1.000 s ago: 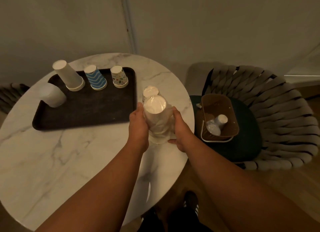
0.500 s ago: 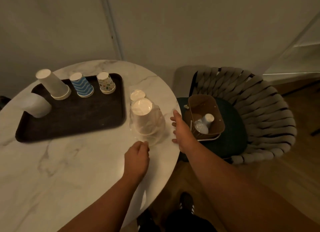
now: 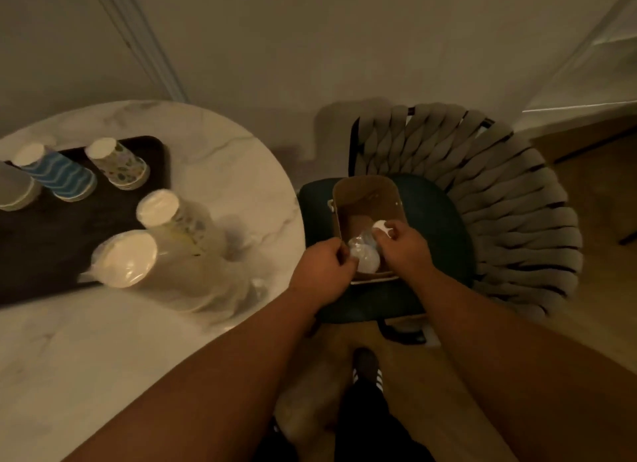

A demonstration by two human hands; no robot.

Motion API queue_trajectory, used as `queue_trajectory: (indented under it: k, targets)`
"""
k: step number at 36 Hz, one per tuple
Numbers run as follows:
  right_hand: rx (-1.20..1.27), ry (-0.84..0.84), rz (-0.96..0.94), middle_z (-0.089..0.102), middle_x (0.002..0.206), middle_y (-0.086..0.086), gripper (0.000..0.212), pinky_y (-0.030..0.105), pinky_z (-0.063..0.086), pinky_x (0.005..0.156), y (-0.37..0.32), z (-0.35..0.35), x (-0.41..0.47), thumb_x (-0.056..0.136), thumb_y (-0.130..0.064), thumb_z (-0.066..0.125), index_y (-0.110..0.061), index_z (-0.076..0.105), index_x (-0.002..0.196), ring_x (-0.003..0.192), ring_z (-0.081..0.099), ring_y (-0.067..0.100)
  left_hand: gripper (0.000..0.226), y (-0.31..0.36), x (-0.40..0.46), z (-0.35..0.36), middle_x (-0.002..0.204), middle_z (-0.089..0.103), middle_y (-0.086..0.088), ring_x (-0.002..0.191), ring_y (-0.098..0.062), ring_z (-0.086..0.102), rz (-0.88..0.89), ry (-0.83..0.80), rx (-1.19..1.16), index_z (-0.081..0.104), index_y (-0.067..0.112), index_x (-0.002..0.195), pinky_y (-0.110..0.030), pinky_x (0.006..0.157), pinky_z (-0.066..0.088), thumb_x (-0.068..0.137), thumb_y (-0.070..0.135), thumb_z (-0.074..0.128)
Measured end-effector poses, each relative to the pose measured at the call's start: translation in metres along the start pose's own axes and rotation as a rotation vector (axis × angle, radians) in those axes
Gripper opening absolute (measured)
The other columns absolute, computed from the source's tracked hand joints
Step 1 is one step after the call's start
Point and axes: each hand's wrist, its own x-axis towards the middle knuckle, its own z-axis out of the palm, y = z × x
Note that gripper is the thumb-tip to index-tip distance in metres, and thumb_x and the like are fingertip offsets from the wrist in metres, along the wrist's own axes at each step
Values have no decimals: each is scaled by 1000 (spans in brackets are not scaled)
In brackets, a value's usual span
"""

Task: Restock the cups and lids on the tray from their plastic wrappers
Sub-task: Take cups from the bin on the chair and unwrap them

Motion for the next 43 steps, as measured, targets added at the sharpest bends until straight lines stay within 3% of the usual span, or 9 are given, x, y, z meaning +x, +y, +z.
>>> queue_trajectory:
  k: [6,8,11,15,19,25,32,41,43]
  targets:
    - [-516,-117,-223,62,122,6,60,46,49,91,42,-11,71,72,-58,62,-29,56,124,109,58,31,19,-1,65,41,98,57,1,90,-16,57,46,-80,180,60,20,105,-28,79,46,91,32,63]
    - [-638,-137,-335,61,123,8,59,47,47,93,45,-13,87,73,-54,66,-25,56,123,112,56,34,22,-2,83,53,107,59,-2,99,-19,58,96,-115,289,59,20,109,-36,93,47,92,34,60]
    - [-743,-170,-497,55,135,8,66,46,38,104,47,-12,109,75,-50,72,-25,53,133,126,47,34,36,-1,107,68,120,59,-4,122,-24,49,159,-217,603,57,20,120,-55,118,16,93,43,52]
    - [-908,-256,-576,38,152,3,78,50,16,117,54,-3,128,81,-54,65,-31,34,148,148,15,33,68,1,131,93,153,39,-6,147,-34,16,127,-335,824,31,25,151,-66,112,-16,92,53,47]
    - [-991,-294,-565,21,161,-1,88,54,0,119,63,8,141,83,-57,62,-35,14,154,150,-4,33,86,2,151,113,164,12,-6,151,-35,-3,150,-366,951,10,31,157,-61,103,-32,88,58,53]
    - [-1105,-257,-587,34,157,2,75,59,-7,116,66,14,151,87,-56,59,-31,28,150,150,-2,33,90,4,163,125,165,8,-9,151,-34,-2,106,-439,1112,2,32,157,-60,107,-29,88,64,50]
    - [-1121,-241,-578,47,147,6,64,61,-10,114,64,16,155,87,-51,60,-28,40,144,151,5,32,92,2,168,129,163,16,-9,150,-39,-1,51,-534,1130,-9,32,155,-64,108,-25,89,69,43]
    - [-1146,-258,-560,46,149,6,69,63,-11,114,60,15,154,87,-52,62,-28,36,146,150,6,32,98,4,166,126,157,33,-6,150,-38,9,98,-496,1093,2,29,157,-64,109,-24,83,71,50]
    - [-1160,-261,-555,44,151,6,69,64,-11,113,59,15,153,88,-51,60,-28,34,148,151,5,32,94,7,165,120,150,44,-6,148,-38,15,115,-487,1070,14,29,156,-62,109,-25,81,72,51]
